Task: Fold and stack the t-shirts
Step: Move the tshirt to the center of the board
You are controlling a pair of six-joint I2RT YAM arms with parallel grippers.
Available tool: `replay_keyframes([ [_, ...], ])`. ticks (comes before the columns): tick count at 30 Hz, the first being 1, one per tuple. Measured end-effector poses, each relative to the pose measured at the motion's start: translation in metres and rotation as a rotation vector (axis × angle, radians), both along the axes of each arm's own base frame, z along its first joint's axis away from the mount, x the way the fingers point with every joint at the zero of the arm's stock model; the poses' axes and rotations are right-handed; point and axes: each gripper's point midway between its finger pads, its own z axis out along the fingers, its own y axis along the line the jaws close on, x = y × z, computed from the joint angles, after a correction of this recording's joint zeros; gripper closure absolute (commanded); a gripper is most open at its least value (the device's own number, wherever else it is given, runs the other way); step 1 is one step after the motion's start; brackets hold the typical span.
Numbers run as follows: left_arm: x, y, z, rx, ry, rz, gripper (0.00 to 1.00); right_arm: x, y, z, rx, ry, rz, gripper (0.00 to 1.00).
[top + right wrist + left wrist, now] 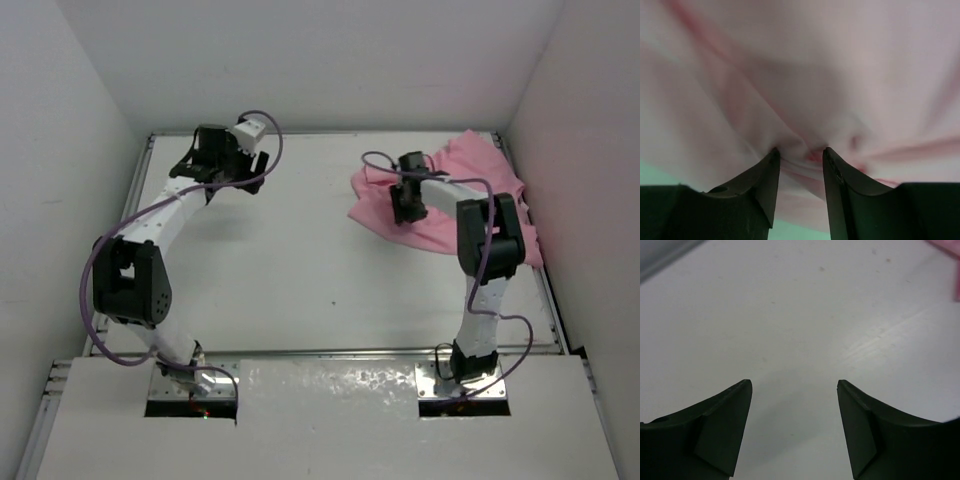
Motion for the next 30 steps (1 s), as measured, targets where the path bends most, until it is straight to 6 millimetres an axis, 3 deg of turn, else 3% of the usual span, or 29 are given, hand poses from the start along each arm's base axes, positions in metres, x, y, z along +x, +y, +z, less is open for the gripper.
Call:
replay_keyframes([
  [4,-0.013,-0.021,-0.014,-0.095,0.092,-0.025,0.34,-0.020,0.089,-0.005,0.027,0.022,0.227,0.58],
  [10,-0.022,-0.030,-0.028,-0.167,0.180,-0.009,0.35,-0.081,0.201,-0.005,0.110,0.068,0.542,0.49],
  [13,-0.022,-0.033,-0.041,-0.192,0.223,0.004,0.38,-0.093,0.224,0.004,0.147,0.099,0.587,0.30],
  [14,-0.023,-0.035,-0.046,-0.196,0.238,0.004,0.40,-0.091,0.227,0.010,0.156,0.099,0.585,0.24],
  [16,-0.023,-0.040,-0.057,-0.199,0.284,0.009,0.45,-0.080,0.230,0.026,0.175,0.065,0.561,0.21],
  [18,-0.026,-0.048,-0.067,-0.186,0.332,-0.003,0.51,-0.071,0.224,0.048,0.203,0.025,0.515,0.25],
  [20,-0.033,-0.067,-0.075,-0.165,0.382,-0.047,0.55,-0.066,0.204,0.073,0.240,-0.012,0.428,0.43],
  [21,-0.039,-0.079,-0.078,-0.148,0.405,-0.084,0.62,-0.070,0.185,0.093,0.283,-0.034,0.351,0.64],
  [23,-0.057,-0.103,-0.083,-0.113,0.444,-0.162,0.73,-0.064,0.138,0.108,0.311,-0.070,0.206,0.75],
  [24,-0.067,-0.113,-0.087,-0.096,0.470,-0.194,0.81,-0.065,0.102,0.113,0.312,-0.093,0.105,0.75],
  [26,-0.090,-0.130,-0.098,-0.058,0.531,-0.258,0.82,-0.080,0.034,0.104,0.283,-0.083,-0.105,0.65],
  [27,-0.100,-0.135,-0.102,-0.045,0.560,-0.279,0.77,-0.092,0.006,0.093,0.260,-0.052,-0.194,0.61],
  [28,-0.108,-0.137,-0.107,-0.033,0.590,-0.288,0.72,-0.105,-0.016,0.079,0.239,-0.006,-0.272,0.56],
  [30,-0.113,-0.133,-0.114,-0.019,0.624,-0.271,0.64,-0.129,-0.040,0.053,0.217,0.089,-0.365,0.53],
])
